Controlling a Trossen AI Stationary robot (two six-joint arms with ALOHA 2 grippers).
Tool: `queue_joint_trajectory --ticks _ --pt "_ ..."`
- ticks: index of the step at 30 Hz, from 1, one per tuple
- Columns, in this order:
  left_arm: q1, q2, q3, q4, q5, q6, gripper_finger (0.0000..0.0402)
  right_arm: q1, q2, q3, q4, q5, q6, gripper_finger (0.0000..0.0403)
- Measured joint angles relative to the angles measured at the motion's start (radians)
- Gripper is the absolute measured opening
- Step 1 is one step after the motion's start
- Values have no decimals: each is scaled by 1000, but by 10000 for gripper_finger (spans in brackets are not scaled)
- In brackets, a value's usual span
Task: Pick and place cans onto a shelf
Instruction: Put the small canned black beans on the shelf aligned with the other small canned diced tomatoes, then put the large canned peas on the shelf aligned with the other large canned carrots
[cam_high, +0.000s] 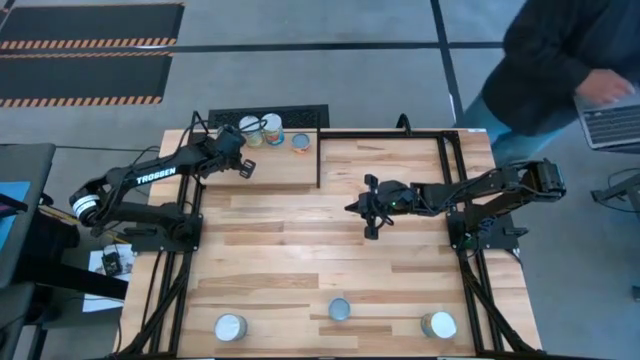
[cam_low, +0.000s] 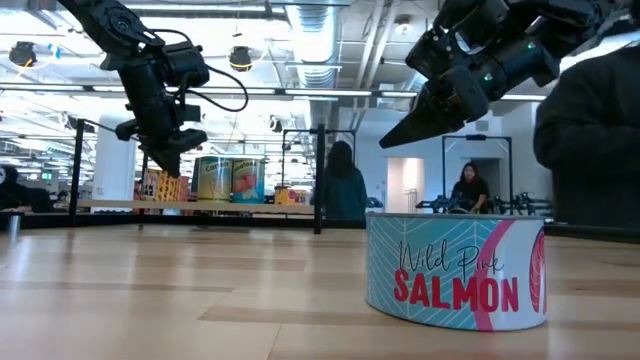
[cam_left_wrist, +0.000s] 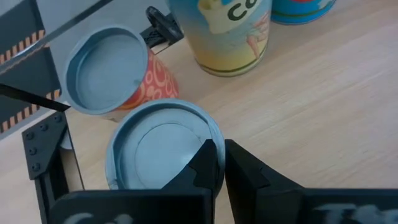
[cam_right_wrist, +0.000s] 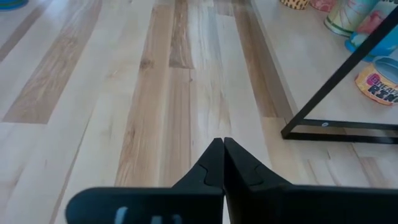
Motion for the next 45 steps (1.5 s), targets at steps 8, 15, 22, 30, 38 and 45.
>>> queue_joint_trajectory --ticks 8,15,22,30,38,45 --pt "0 1 -1 -1 -16 1 26 0 0 0 0 0 -2 17" --pt "0 2 -2 -3 -34 21 50 0 0 0 1 0 -2 14" --pt "0 2 20 0 -41 38 57 0 0 0 71 0 1 15" --pt "-57 -8 37 7 -43 51 57 -14 14 -59 321 -57 -37 6" --pt "-294 -77 39 33 -46 102 57 -128 86 -237 758 -218 58 5" --pt "-613 -133 39 83 -47 24 33 -130 66 -235 785 -235 59 5"
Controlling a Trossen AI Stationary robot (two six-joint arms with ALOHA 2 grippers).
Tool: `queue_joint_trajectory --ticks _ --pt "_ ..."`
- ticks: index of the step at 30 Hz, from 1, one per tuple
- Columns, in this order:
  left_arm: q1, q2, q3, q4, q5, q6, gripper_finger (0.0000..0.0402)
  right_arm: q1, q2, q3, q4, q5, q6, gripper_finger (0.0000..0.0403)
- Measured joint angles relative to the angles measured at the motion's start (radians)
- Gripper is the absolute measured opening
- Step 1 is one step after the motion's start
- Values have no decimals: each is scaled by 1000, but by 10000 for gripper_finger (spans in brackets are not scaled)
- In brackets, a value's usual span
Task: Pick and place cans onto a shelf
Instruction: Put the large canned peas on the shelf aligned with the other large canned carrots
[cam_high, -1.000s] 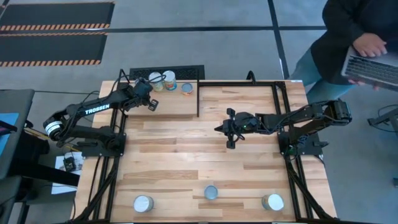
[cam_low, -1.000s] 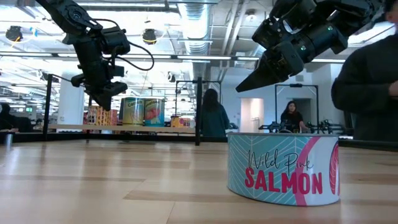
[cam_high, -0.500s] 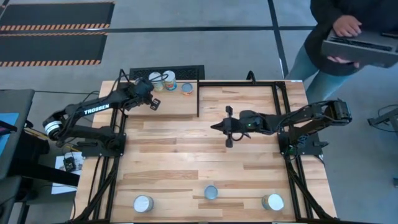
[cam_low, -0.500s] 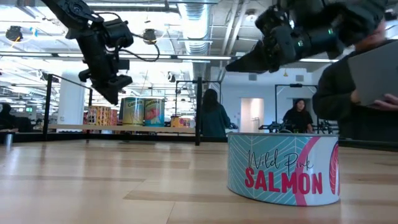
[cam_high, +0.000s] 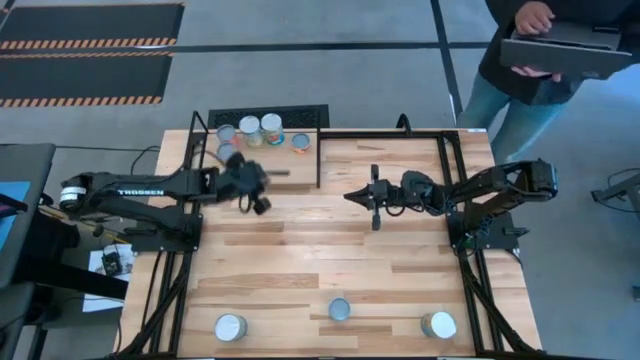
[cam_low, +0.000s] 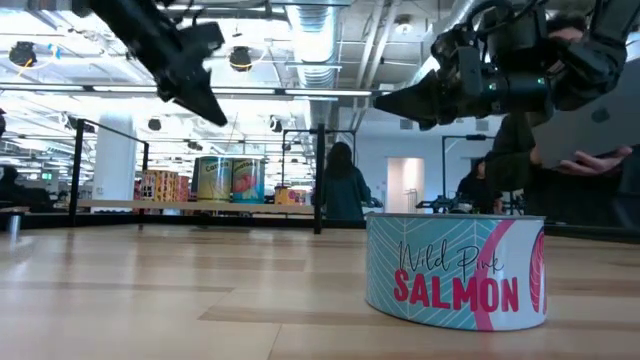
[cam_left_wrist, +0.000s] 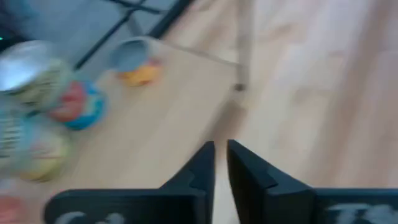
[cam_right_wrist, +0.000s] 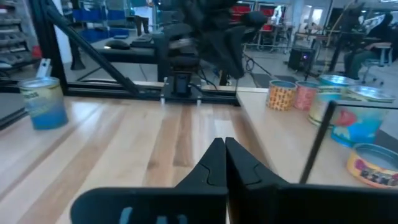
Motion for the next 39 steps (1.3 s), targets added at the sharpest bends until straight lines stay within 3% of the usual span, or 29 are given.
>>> queue_joint_trajectory --ticks 3,9,14,19,32,39 --pt "-134 0 0 -3 -12 -72 6 37 3 0 1 17 14 5" --pt "-369 15 29 -41 -53 -231 1 143 15 0 9 149 13 5" --pt "-547 81 144 -208 -93 -404 0 180 15 0 24 185 9 5" --pt "-677 231 303 -409 -90 -582 0 177 15 0 52 185 1 5" --pt "-896 719 872 -869 208 -1055 2 179 15 0 59 184 -9 6" --pt "-946 874 1061 -904 386 -1302 49 203 15 0 59 184 -23 6"
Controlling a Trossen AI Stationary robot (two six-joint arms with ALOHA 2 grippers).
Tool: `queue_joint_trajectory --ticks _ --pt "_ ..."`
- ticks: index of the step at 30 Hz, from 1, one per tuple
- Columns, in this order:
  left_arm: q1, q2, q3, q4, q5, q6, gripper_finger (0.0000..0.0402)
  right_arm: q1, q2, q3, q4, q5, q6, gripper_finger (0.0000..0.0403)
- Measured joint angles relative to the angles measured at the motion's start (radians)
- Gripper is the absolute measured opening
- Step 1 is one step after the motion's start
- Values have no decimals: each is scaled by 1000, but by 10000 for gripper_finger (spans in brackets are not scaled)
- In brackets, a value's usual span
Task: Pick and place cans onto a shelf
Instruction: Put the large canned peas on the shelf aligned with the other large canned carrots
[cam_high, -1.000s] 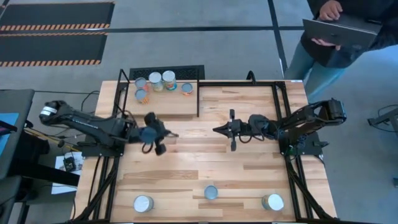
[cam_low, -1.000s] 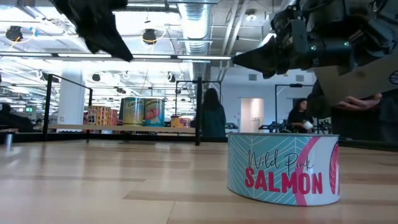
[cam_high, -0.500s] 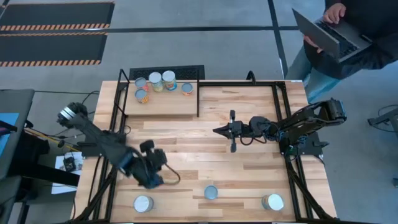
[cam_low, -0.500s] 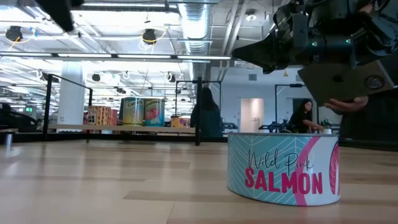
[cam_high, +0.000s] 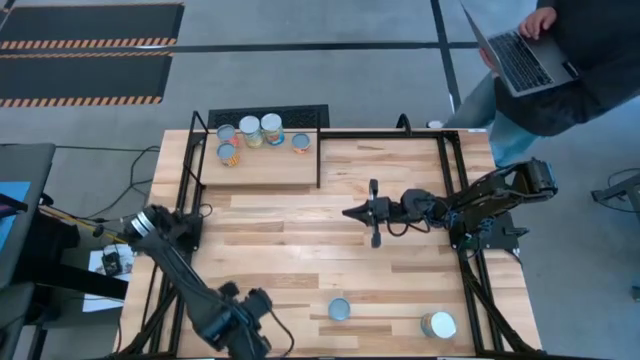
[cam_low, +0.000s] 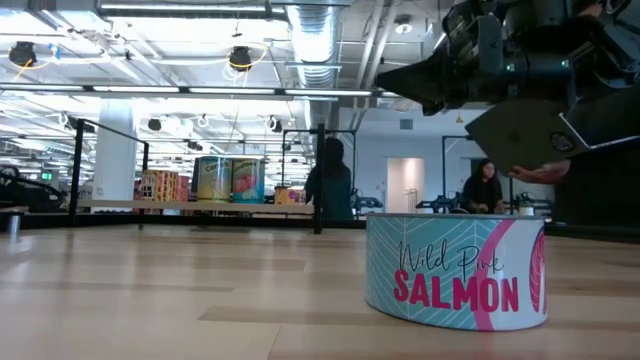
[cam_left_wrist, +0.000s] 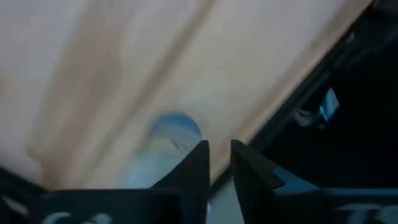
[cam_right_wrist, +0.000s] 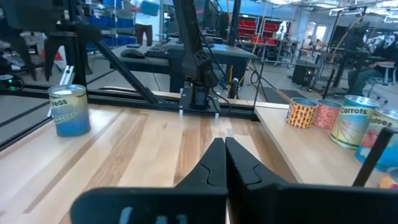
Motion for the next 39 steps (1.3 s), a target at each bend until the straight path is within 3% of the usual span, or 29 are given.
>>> queue_joint_trajectory --ticks 8,15,27,36,39 --pt "-30 79 48 -35 112 -214 127 0 0 0 20 -2 -16 6" --pt "-42 86 48 -79 135 -357 144 0 0 0 26 -3 -20 6" --pt "-60 87 -35 -36 84 -474 116 0 0 0 29 -3 -21 6" --pt "-59 83 -68 -36 80 -440 18 0 0 0 29 -3 -21 6" --pt "-52 82 -65 -45 46 -387 5 0 0 0 29 -3 -21 6"
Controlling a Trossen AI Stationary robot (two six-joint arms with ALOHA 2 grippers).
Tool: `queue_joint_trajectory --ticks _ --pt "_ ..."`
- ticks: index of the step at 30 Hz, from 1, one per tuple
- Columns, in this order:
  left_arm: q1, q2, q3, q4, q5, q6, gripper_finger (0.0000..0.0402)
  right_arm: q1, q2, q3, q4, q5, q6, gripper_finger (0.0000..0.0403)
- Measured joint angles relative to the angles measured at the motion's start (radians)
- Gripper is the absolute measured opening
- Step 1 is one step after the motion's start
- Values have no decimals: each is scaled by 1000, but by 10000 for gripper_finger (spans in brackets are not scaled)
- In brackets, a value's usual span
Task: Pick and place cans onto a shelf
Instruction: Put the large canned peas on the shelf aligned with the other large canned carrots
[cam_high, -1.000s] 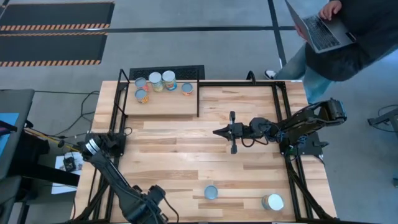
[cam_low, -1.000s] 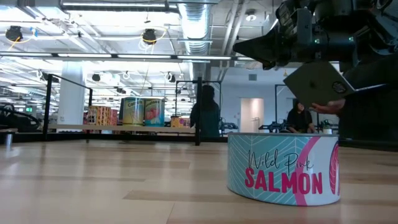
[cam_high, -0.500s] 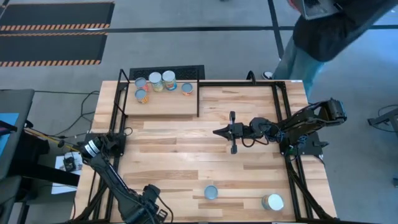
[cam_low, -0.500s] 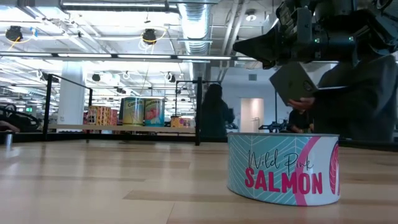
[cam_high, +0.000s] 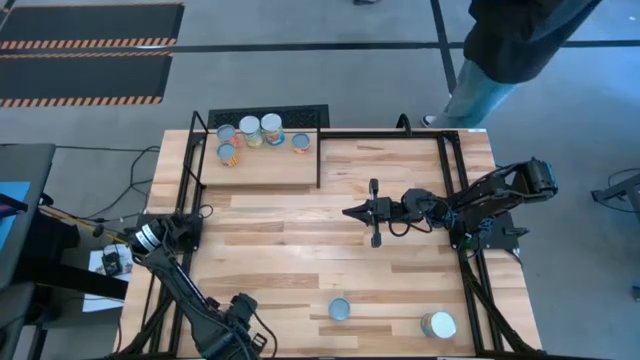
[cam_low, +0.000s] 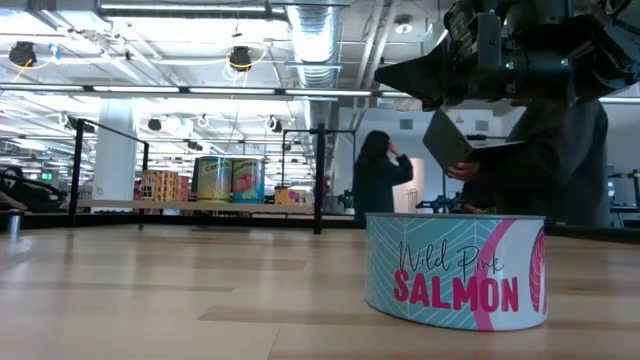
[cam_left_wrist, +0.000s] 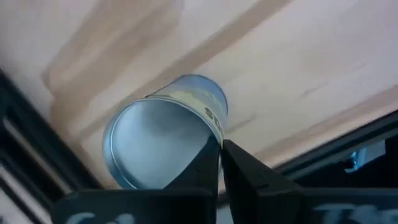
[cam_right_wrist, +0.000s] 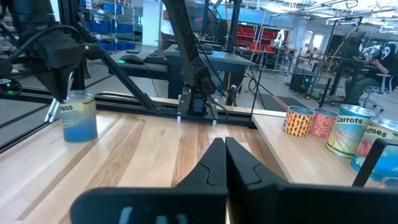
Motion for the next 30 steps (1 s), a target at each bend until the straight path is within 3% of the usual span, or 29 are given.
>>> queue_joint_trajectory --ticks 8,15,23,30 --pt "120 -38 -1 -17 -179 326 0 0 0 0 1 0 0 6" --pt "369 -136 -1 -87 -373 772 0 7 0 0 8 1 0 6" --pt "734 -224 -1 -140 -408 1253 0 11 0 0 5 1 6 6" --pt "1056 -275 -1 -139 -364 1437 0 18 0 0 0 1 2 6"
